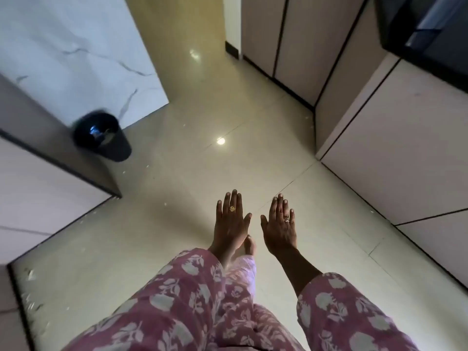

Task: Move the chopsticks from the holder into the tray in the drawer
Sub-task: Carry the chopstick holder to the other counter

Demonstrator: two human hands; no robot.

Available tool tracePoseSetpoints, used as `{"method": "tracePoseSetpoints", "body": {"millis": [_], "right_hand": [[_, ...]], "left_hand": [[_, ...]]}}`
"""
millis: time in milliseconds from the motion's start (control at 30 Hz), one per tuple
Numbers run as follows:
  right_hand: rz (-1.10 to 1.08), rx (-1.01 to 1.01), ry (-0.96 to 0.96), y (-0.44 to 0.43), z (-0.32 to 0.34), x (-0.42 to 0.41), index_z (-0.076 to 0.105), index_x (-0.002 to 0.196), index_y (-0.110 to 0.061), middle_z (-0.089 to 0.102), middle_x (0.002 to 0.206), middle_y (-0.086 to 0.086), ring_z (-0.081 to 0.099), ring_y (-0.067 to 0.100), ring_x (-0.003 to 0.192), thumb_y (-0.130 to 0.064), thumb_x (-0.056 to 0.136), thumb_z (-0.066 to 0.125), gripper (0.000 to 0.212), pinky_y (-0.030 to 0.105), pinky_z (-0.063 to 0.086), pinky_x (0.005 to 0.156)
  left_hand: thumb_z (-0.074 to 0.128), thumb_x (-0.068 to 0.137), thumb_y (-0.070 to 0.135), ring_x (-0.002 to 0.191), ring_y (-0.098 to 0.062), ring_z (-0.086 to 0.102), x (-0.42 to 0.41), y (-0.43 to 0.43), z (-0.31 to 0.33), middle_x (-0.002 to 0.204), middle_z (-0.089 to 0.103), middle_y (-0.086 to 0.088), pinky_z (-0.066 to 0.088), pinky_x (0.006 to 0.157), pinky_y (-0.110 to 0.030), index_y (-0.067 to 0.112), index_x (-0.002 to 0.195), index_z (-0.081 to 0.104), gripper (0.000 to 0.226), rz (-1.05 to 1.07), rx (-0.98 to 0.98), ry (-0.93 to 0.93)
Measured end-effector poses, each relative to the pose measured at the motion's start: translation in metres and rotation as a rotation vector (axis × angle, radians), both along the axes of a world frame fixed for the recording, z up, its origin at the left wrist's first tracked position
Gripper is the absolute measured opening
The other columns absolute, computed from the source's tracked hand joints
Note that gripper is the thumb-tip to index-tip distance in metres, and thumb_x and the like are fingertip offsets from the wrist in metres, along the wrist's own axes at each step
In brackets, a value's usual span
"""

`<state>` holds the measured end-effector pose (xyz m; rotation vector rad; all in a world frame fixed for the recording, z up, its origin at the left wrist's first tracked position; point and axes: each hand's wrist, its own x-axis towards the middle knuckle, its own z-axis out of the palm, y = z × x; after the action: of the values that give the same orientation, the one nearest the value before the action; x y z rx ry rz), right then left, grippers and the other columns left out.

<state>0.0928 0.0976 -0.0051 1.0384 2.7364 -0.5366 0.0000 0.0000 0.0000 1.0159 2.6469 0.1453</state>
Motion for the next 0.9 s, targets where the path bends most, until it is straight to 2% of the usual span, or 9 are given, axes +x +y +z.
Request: {"method": "tracePoseSetpoints", "body": {"millis": [300,433,667,833,900], "right_hand": [[-0.235,0.017,0.004,0.141,0.010,-0.045,-0.006,0.149,-0.007,-0.010,0.159,0.009,-0.008,0.021,0.147,-0.037,0.101,0.022,0.063,0.035,-0.006,0.119],[-0.347,0.023,0.041,0.201,0.020,-0.066,-0.006,0.149,-0.007,-0.010,0.159,0.010,-0.009,0.022,0.147,-0.037,0.101,0.021,0.062,0.035,-0.008,0.117],[-0.477,0.092,0.087,0.308,0.039,-0.090,-0.006,0.149,-0.007,-0.011,0.159,0.011,-0.008,0.025,0.147,-0.036,0.101,0.021,0.062,0.036,-0.007,0.117],[-0.555,0.135,0.197,0.407,0.059,-0.118,-0.007,0.148,-0.006,-0.012,0.158,0.013,-0.009,0.026,0.147,-0.037,0.101,0.021,0.063,0.035,-0.009,0.116],[-0.592,0.137,0.259,0.452,0.071,-0.130,-0.008,0.148,-0.006,-0.013,0.158,0.013,-0.011,0.025,0.147,-0.037,0.101,0.019,0.063,0.034,-0.010,0.115]], "left_hand": [[0.023,0.100,0.043,0.147,-0.024,-0.003,-0.064,0.160,-0.002,0.159,-0.001,-0.010,-0.007,0.117,-0.039,0.006,0.150,0.002,0.065,-0.190,0.051,-0.049],[0.028,0.100,0.041,0.147,-0.026,0.006,-0.088,0.237,0.006,0.159,0.007,-0.013,0.002,0.118,-0.041,0.003,0.149,0.008,0.065,-0.267,0.115,-0.082],[0.031,0.100,0.039,0.145,-0.024,0.013,-0.127,0.356,0.020,0.157,0.013,-0.014,0.009,0.117,-0.040,0.001,0.149,0.011,0.065,-0.302,0.186,-0.103],[0.035,0.099,0.037,0.142,-0.026,0.021,-0.161,0.454,0.043,0.154,0.022,-0.018,0.013,0.115,-0.038,-0.003,0.147,0.017,0.064,-0.314,0.319,-0.055],[0.036,0.099,0.037,0.143,-0.028,0.019,-0.174,0.501,0.057,0.154,0.021,-0.020,0.012,0.115,-0.039,-0.003,0.147,0.016,0.064,-0.303,0.374,-0.092]]}}
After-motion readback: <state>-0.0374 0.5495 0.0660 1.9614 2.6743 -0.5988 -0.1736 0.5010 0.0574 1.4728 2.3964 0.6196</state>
